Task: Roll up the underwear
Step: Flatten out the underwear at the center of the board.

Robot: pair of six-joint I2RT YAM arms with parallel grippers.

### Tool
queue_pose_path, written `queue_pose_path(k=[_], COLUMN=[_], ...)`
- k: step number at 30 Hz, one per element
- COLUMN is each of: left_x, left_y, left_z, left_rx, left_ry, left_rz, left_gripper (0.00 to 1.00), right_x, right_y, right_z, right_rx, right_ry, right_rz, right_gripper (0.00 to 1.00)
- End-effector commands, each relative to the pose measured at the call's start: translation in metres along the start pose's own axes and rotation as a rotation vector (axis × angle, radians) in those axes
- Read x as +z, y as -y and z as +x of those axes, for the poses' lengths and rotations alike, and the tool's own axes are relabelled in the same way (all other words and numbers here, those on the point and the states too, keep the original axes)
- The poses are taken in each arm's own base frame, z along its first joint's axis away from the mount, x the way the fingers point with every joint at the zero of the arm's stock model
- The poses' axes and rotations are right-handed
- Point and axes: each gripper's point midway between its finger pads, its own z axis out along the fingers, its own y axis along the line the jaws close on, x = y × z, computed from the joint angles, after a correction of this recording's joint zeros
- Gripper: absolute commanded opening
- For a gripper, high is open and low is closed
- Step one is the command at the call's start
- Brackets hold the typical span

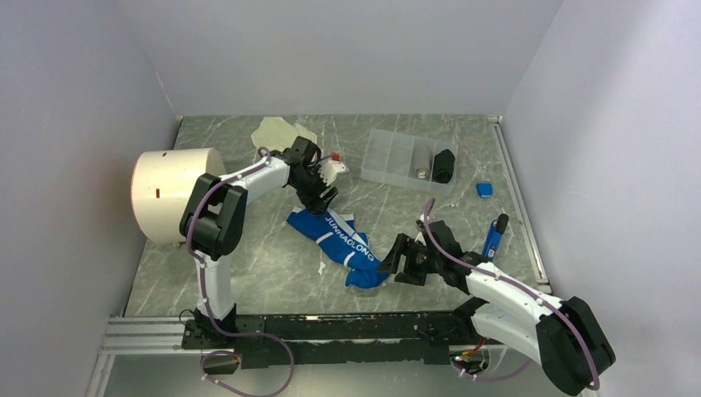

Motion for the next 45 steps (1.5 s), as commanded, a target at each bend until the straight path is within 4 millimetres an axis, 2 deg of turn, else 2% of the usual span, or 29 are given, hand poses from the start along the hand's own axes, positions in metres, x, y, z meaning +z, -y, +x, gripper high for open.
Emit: queue_pose_path(k=[1, 3, 7, 11, 15, 19, 21, 24, 26, 28, 29, 30, 36, 41, 45], left_x=[-0.001, 0.001, -0.001, -0.013, -0.03, -0.052, -0.066, -0.089, -0.1, -0.104, -0.106, -0.106, -0.093, -0.085, -0.085], left_y=[0.007, 0.007, 0.006, 0.005, 0.007, 0.006, 0.003, 0.004, 0.008, 0.011, 0.011, 0.012, 0.009, 0.01, 0.01], left_z=[-0.006, -0.006, -0.01, -0.019, -0.034, -0.047, -0.052, -0.061, -0.062, -0.059, -0.057, -0.053, -0.03, -0.018, -0.017], left_rx=[0.035, 0.026, 0.01, 0.003, 0.001, -0.012, -0.033, -0.053, -0.058, -0.064, -0.069, -0.076, -0.144, -0.178, -0.186], left_ry=[0.009, 0.001, 0.01, 0.039, 0.101, 0.166, 0.197, 0.261, 0.289, 0.302, 0.298, 0.287, 0.209, 0.187, 0.193], left_rz=[0.093, 0.104, 0.098, 0.064, 0.036, -0.018, -0.058, -0.103, -0.124, -0.136, -0.145, -0.147, -0.168, -0.173, -0.177], left_gripper=[0.64, 0.51, 0.22, 0.06, 0.05, 0.05, 0.05, 0.05, 0.05, 0.05, 0.05, 0.05, 0.05, 0.05, 0.05], right_x=[0.001, 0.002, 0.007, 0.012, 0.012, 0.003, -0.005, -0.016, -0.02, -0.02, -0.02, -0.018, -0.002, 0.005, 0.009], right_y=[-0.006, -0.005, -0.001, 0.0, -0.019, -0.038, -0.047, -0.046, -0.037, -0.026, -0.024, -0.022, -0.032, -0.02, -0.014], right_z=[0.004, 0.005, -0.006, -0.019, -0.036, -0.051, -0.059, -0.065, -0.062, -0.057, -0.053, -0.049, -0.019, -0.022, -0.025], right_rx=[0.033, 0.045, 0.051, 0.043, -0.008, -0.084, -0.134, -0.173, -0.161, -0.134, -0.124, -0.112, 0.018, 0.078, 0.158], right_ry=[-0.012, -0.012, 0.046, 0.096, 0.144, 0.185, 0.211, 0.237, 0.224, 0.206, 0.193, 0.179, 0.08, 0.108, 0.144], right_rz=[-0.045, -0.051, -0.027, -0.017, -0.076, -0.106, -0.111, -0.058, -0.004, 0.04, 0.044, 0.038, -0.151, -0.106, -0.108], right_gripper=[0.74, 0.7, 0.6, 0.46, 0.17, 0.0, 0.0, 0.0, 0.17, 0.47, 0.57, 0.61, 0.66, 0.67, 0.61])
